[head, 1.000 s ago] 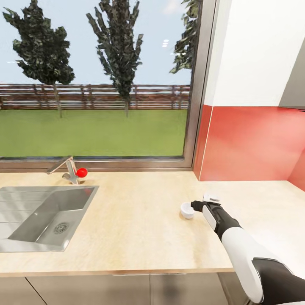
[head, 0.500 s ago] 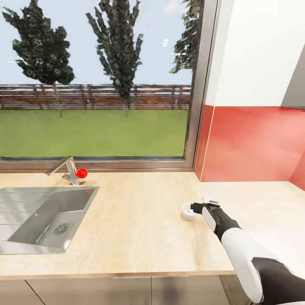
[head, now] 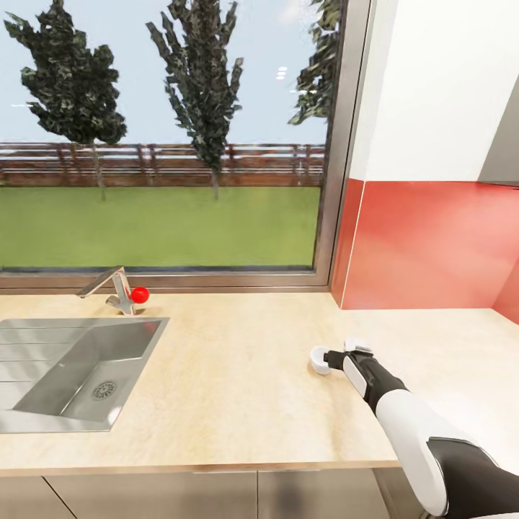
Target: Set up a coffee station on the kitchen countertop: keep the coffee maker on the countertop, move the bottle of coffee from the kitchen shelf to the counter next to the coffee maker, place a paper coffee filter on top of the coffee maker, put the saucer next to the coffee maker with the coffee cup on the saucer, and place the electric kettle next to the coffee maker.
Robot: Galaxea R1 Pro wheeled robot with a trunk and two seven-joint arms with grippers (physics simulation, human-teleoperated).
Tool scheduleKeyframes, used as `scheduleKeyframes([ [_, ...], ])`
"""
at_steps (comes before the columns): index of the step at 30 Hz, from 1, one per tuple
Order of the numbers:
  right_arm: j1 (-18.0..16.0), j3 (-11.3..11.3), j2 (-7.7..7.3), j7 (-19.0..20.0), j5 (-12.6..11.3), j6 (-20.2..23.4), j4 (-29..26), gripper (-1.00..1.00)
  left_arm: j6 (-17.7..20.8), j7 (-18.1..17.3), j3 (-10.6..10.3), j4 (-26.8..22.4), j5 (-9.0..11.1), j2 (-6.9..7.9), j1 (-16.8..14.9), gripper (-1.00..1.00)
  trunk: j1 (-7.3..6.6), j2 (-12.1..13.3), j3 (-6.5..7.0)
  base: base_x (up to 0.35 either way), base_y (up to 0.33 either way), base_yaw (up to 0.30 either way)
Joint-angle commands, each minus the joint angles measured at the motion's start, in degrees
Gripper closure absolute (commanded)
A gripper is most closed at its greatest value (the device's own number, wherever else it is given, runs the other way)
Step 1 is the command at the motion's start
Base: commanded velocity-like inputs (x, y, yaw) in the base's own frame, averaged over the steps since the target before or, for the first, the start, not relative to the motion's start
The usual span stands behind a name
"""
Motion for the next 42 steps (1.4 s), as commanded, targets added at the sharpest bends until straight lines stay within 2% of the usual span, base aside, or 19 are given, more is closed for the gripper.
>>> scheduleKeyframes([
  [1,0.0,-0.2,0.04,-0.3,-0.6,0.2,-0.1,-1.0,-0.1,0.1,0.5,0.0,-0.6,0.0,0.0,-1.0,0.04,-0.1,-0.13,0.0,0.0,0.0],
  [12,0.0,-0.2,0.04,-0.3,-0.6,0.1,1.2,-1.0,-0.1,0.1,0.5,0.0,-0.6,0.0,0.0,-1.0,0.04,-0.1,-0.13,0.0,0.036,0.0],
  [21,0.0,-0.2,0.11,-0.2,-0.6,-3.9,3.2,-1.0,-0.1,0.1,0.4,0.0,-0.6,0.0,0.0,-1.0,0.04,-0.1,-0.13,0.0,0.002,0.0],
  [22,0.0,-0.2,0.1,-0.2,-0.6,-3.9,3.3,1.0,-0.1,0.1,0.4,0.0,-0.6,0.0,0.0,-1.0,0.04,-0.1,-0.13,0.0,0.0,0.0],
  [42,-0.1,-0.2,0.34,-0.2,-0.7,-4.1,3.3,1.0,-0.2,0.1,0.4,0.0,-0.6,0.0,0.0,-1.0,0.04,-0.1,-0.13,0.0,0.0,0.0],
])
